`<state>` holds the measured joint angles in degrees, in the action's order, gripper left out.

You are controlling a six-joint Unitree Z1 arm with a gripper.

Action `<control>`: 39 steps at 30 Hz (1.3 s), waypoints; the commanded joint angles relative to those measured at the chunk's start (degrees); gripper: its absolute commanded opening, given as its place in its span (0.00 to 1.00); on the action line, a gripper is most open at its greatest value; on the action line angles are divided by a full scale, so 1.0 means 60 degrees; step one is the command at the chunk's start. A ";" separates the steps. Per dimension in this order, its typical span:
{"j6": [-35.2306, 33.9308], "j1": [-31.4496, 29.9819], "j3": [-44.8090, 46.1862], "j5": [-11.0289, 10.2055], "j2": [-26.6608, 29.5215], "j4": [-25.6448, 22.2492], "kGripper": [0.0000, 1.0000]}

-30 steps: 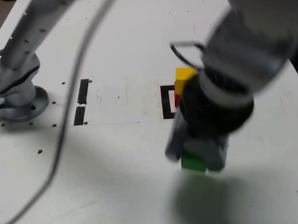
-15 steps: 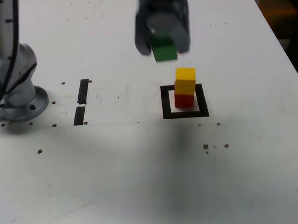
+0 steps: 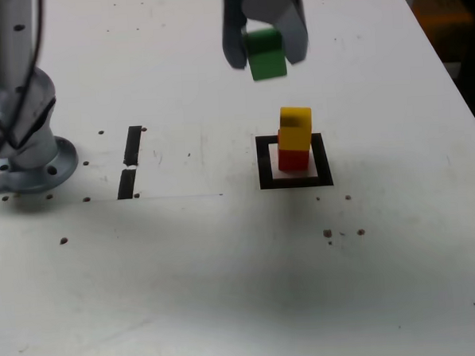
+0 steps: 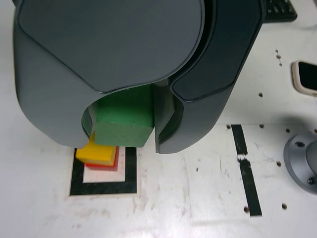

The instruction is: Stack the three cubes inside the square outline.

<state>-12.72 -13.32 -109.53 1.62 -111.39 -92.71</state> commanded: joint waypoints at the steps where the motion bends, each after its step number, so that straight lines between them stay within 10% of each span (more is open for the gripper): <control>1: 0.0043 0.0081 -0.0073 0.0120 -0.0192 -0.0172 0.04; 10: 0.0204 0.0115 -0.0769 0.0585 -0.1281 -0.0121 0.04; 39: 0.0333 0.0374 -0.0415 0.0337 -0.1560 0.0199 0.08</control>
<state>-10.79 -11.10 -112.01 3.50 -120.62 -91.18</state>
